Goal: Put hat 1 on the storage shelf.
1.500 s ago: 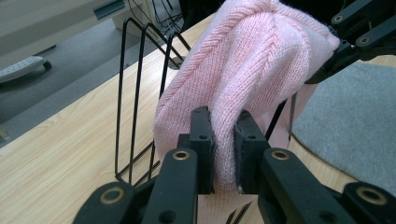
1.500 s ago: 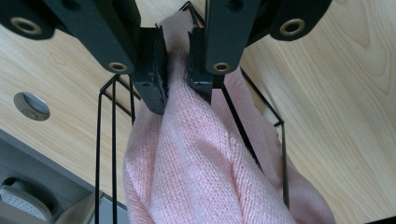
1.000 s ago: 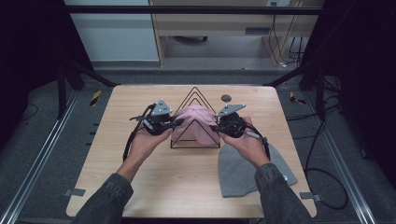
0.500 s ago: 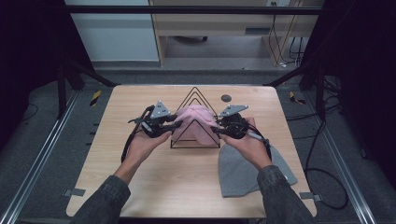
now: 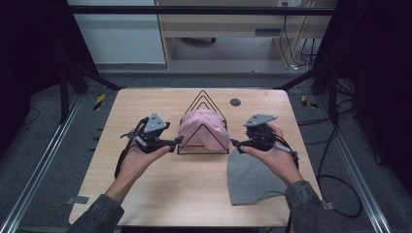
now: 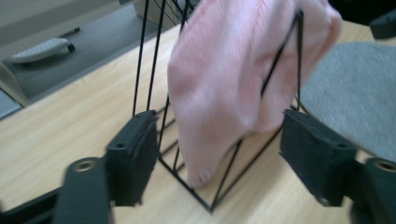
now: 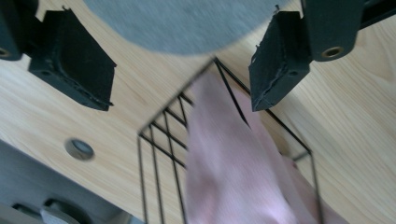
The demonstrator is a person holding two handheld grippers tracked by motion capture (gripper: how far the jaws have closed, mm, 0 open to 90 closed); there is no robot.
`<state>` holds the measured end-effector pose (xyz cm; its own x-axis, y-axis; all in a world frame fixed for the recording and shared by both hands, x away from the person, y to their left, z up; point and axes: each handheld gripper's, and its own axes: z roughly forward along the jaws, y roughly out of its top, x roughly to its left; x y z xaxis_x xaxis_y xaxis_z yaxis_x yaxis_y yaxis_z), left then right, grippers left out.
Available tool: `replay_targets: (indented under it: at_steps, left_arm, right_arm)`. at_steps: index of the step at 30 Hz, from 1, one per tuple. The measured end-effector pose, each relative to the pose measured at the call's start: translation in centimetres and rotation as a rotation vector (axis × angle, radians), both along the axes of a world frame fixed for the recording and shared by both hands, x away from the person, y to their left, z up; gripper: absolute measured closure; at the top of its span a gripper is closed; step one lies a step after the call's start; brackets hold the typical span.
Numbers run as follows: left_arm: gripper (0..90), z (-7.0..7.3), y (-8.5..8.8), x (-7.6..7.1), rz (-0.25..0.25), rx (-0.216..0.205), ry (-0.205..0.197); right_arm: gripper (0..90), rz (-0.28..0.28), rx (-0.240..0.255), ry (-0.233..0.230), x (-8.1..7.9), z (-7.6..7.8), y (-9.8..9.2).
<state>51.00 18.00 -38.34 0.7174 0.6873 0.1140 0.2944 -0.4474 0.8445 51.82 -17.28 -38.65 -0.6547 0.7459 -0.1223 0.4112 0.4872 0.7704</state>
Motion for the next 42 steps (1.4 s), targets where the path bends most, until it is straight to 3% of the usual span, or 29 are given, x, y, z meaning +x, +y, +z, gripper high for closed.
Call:
replay_targets:
  at_steps: [6, 13, 20, 31, 42]
  left_arm:
    - [13.5, -1.7, 2.2, -1.7, 0.034, 0.001, 0.028]
    - [8.3, -4.2, 5.1, -2.6, 0.053, 0.016, 0.078]
    - [8.0, -6.6, 6.9, -3.9, 0.07, 0.102, 0.08]
    - [8.0, -7.4, 8.0, -3.4, 0.116, 0.142, 0.11]
    - [8.5, -7.7, 7.9, -3.4, 0.113, 0.164, 0.111]
  right_arm:
    - [18.4, -0.065, -0.008, 0.045, -0.2, -1.6, -3.4]
    - [33.7, -0.141, -0.026, 0.091, 0.2, -3.0, -6.3]
    - [47.2, -0.196, -0.041, 0.145, 0.7, -4.6, -8.8]
    - [53.7, -0.289, -0.063, 0.247, 1.8, -7.5, -12.2]
    - [54.7, -0.323, -0.055, 0.32, 3.2, -9.1, -13.0]
